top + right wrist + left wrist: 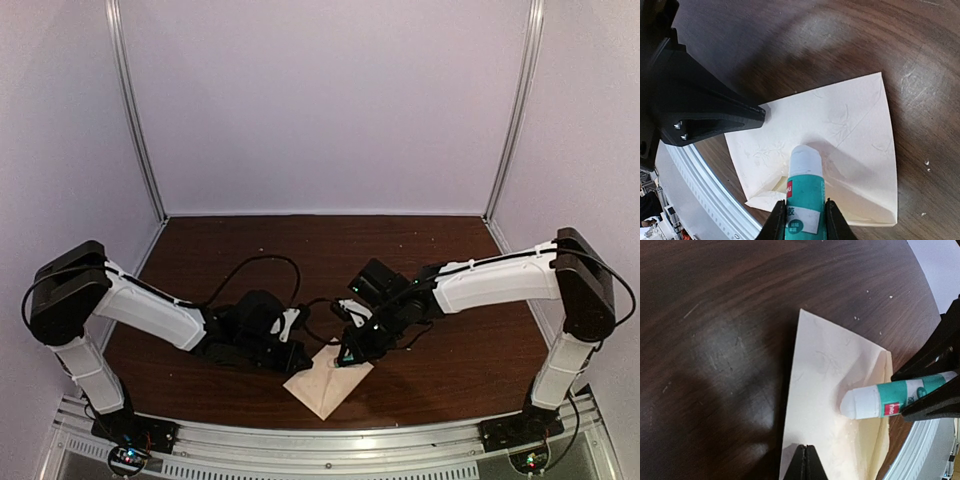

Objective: Place the letter into the envelope and seal it
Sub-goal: Apply the solid glue to the envelope.

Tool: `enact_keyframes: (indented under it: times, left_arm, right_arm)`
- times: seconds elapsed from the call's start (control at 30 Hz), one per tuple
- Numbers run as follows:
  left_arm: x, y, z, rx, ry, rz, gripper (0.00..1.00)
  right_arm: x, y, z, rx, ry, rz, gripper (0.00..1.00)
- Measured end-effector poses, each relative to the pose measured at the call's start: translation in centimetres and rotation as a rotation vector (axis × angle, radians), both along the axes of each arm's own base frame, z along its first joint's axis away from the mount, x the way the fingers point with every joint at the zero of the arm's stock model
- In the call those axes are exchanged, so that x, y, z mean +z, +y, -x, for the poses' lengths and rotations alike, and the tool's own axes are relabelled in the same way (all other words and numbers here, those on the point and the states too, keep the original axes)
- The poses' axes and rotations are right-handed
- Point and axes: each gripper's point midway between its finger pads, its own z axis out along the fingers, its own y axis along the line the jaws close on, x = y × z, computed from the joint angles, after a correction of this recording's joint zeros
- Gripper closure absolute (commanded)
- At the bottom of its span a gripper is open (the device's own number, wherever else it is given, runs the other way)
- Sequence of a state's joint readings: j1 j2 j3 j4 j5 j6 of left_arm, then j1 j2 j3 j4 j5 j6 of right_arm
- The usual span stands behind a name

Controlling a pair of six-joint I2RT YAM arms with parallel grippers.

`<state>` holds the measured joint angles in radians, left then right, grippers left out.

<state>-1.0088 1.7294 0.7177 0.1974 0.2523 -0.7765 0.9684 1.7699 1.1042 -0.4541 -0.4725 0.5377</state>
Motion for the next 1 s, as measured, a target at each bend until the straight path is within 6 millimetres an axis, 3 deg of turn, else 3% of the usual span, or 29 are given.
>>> enact_keyframes:
  times: [0.17, 0.27, 0.37, 0.47, 0.57, 0.63, 0.87, 1.0]
  left_arm:
    - [3.1, 0.2, -0.6, 0.028, -0.046, 0.039, 1.00]
    - [5.2, 0.0, -0.8, 0.038, -0.072, 0.085, 0.99]
    - [6.2, -0.1, -0.7, 0.043, -0.077, 0.107, 0.96]
    - [6.2, -0.2, -0.4, 0.039, -0.077, 0.106, 0.87]
    - [6.0, -0.2, -0.3, 0.035, -0.081, 0.098, 0.74]
    - [6.0, -0.1, -0.4, 0.035, -0.087, 0.095, 0.71]
    - [6.3, -1.7, -1.6, 0.033, -0.118, 0.095, 0.78]
    - [4.9, -2.9, -2.1, 0.018, -0.109, 0.081, 0.85]
  right_arm:
    - [3.8, -0.2, -1.2, -0.062, -0.054, -0.073, 0.94]
    - [6.4, -1.2, -2.4, -0.123, -0.106, -0.126, 0.94]
    - [7.8, -2.4, -3.1, -0.179, -0.135, -0.162, 0.94]
    - [7.6, -3.2, -3.0, -0.213, -0.136, -0.178, 0.94]
    - [6.3, -3.4, -2.6, -0.228, -0.116, -0.183, 0.94]
    - [5.4, -3.7, -2.3, -0.233, -0.100, -0.183, 0.94]
    - [4.1, -2.9, -2.6, -0.241, -0.089, -0.205, 0.95]
    - [3.4, -2.7, -2.8, -0.239, -0.084, -0.200, 0.95]
